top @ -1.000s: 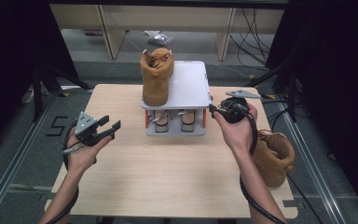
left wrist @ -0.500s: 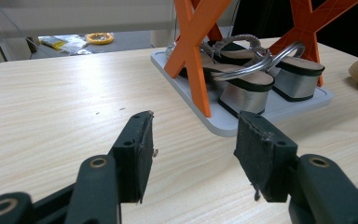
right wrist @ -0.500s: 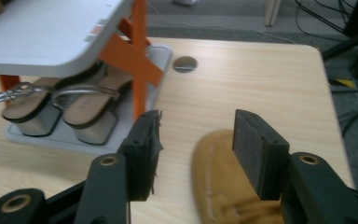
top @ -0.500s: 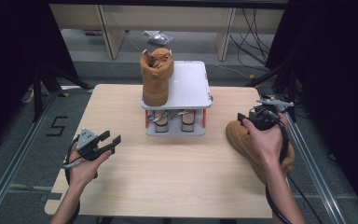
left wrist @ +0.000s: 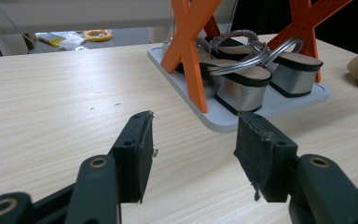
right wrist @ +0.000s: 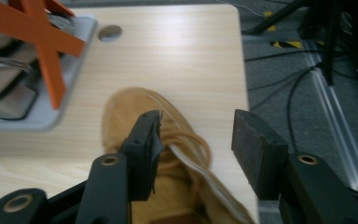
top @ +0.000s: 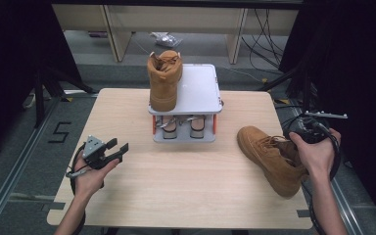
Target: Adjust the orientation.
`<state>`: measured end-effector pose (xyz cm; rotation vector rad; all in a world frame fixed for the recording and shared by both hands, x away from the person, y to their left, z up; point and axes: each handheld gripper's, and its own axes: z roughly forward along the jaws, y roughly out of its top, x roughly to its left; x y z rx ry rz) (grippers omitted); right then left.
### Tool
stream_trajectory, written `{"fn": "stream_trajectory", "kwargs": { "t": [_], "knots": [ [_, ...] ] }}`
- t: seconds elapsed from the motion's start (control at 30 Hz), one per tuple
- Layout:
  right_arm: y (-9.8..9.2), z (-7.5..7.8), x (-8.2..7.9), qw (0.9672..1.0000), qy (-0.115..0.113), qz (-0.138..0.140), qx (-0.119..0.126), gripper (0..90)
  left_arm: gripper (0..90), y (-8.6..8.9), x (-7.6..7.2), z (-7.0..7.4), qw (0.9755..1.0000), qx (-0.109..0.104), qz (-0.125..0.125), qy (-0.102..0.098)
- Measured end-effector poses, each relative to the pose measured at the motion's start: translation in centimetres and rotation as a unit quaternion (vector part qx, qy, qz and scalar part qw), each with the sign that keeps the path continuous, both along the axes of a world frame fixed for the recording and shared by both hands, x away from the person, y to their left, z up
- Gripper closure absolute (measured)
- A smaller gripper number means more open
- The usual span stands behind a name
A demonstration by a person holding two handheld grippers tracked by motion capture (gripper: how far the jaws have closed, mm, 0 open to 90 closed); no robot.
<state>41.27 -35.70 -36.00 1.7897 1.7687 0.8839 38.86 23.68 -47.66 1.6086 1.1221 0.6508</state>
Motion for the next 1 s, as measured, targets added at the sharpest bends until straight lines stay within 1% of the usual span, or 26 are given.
{"fn": "stream_trajectory", "kwargs": {
  "t": [0.03,0.07,0.1,0.13,0.17,0.2,0.23,0.27,0.3,0.33,0.37,0.4,0.43,0.47,0.5,0.53,0.57,0.63,0.67,0.7,0.77,0.83,0.87,0.9,0.93,1.0],
  "knots": [
    [-0.8,-0.2,-0.1,0.9997,0.005,0.013,-0.021,52.7,45.9,0.0,0.0,0.0,1.0000,0.000,-0.001,0.000],
    [-0.9,-0.3,-0.3,0.9998,0.013,0.000,-0.017,52.8,45.9,0.0,0.0,0.0,1.0000,0.001,-0.001,0.000],
    [-1.3,-0.7,-0.3,0.9994,0.007,0.006,-0.032,52.8,45.9,0.0,0.0,0.0,1.0000,0.002,-0.002,0.000],
    [-1.1,-0.5,-0.4,0.9993,0.032,-0.017,-0.007,53.0,45.9,-0.1,0.0,0.0,1.0000,0.002,-0.002,0.000],
    [-1.6,-0.8,-0.3,0.9994,0.023,0.001,-0.027,53.2,45.9,-0.1,0.0,-0.1,1.0000,0.002,-0.002,0.001],
    [-2.2,-1.1,-0.4,0.9983,0.027,0.020,-0.047,53.4,46.0,-0.1,0.0,-0.1,1.0000,0.000,-0.002,0.001],
    [-2.1,-1.2,-0.4,0.9985,0.043,0.014,-0.031,53.9,46.0,-0.1,0.0,-0.1,1.0000,-0.002,-0.003,-0.001],
    [-2.3,-1.5,-0.3,0.9979,0.049,0.016,-0.040,54.3,45.9,-0.1,0.0,-0.1,1.0000,-0.001,-0.002,0.001],
    [-2.2,-1.8,-0.3,0.9981,0.052,0.015,-0.031,54.9,45.9,0.0,-0.1,-0.1,1.0000,-0.001,-0.001,0.001],
    [-2.4,-1.9,-0.2,0.9973,0.057,0.026,-0.039,55.3,46.0,0.0,-0.1,-0.1,1.0000,-0.002,-0.001,0.001],
    [-2.1,-2.0,-0.2,0.9973,0.067,0.017,-0.025,55.8,45.9,0.0,-0.1,-0.1,1.0000,-0.003,0.000,0.001],
    [-2.4,-2.3,0.0,0.9968,0.061,0.037,-0.036,56.3,46.0,0.0,-0.1,-0.1,1.0000,-0.002,-0.001,0.002],
    [-2.3,-2.3,0.0,0.9964,0.067,0.036,-0.037,56.9,45.9,0.0,-0.1,-0.1,1.0000,-0.003,0.000,0.002],
    [-2.4,-2.5,0.2,0.9962,0.067,0.040,-0.039,57.6,46.0,0.0,0.0,-0.2,1.0000,-0.005,-0.002,0.001],
    [-2.3,-2.5,0.2,0.9959,0.074,0.039,-0.036,58.4,46.0,0.0,-0.1,-0.1,1.0000,-0.003,-0.002,0.003],
    [-2.1,-2.5,0.2,0.9960,0.081,0.029,-0.025,59.6,46.0,0.0,-0.1,-0.2,1.0000,-0.003,-0.002,0.004],
    [-2.3,-2.6,0.3,0.9955,0.077,0.044,-0.035,60.7,46.1,0.0,-0.1,-0.2,1.0000,-0.003,-0.002,0.004],
    [-2.1,-2.6,0.4,0.9944,0.086,0.048,-0.037,62.4,46.1,0.0,-0.1,-0.2,1.0000,-0.004,-0.002,0.004],
    [-2.1,-2.7,0.5,0.9942,0.084,0.053,-0.039,62.7,46.1,0.0,-0.1,-0.2,1.0000,-0.004,-0.002,0.004],
    [-2.1,-2.7,0.4,0.9937,0.089,0.054,-0.041,63.0,46.2,0.0,-0.1,-0.2,1.0000,-0.005,-0.002,0.004],
    [-2.2,-2.8,0.5,0.9936,0.089,0.058,-0.038,63.2,46.3,0.0,-0.1,-0.2,1.0000,-0.005,-0.002,0.004],
    [-2.2,-2.8,0.5,0.9929,0.096,0.060,-0.037,63.6,46.4,0.0,-0.1,-0.3,1.0000,-0.005,-0.002,0.005],
    [-1.9,-2.8,0.4,0.9936,0.102,0.044,-0.022,63.6,46.5,0.0,-0.1,-0.3,1.0000,-0.006,-0.002,0.006],
    [-2.0,-2.8,0.4,0.9927,0.105,0.051,-0.031,64.0,46.6,0.0,-0.1,-0.3,1.0000,-0.005,-0.003,0.006],
    [-1.9,-2.8,0.3,0.9923,0.113,0.045,-0.019,63.9,46.6,0.0,-0.1,-0.3,1.0000,-0.005,-0.003,0.006],
    [-2.3,-2.7,0.3,0.9907,0.116,0.060,-0.039,63.9,46.6,0.0,-0.1,-0.4,0.9999,-0.008,-0.004,0.005]
  ]
}}
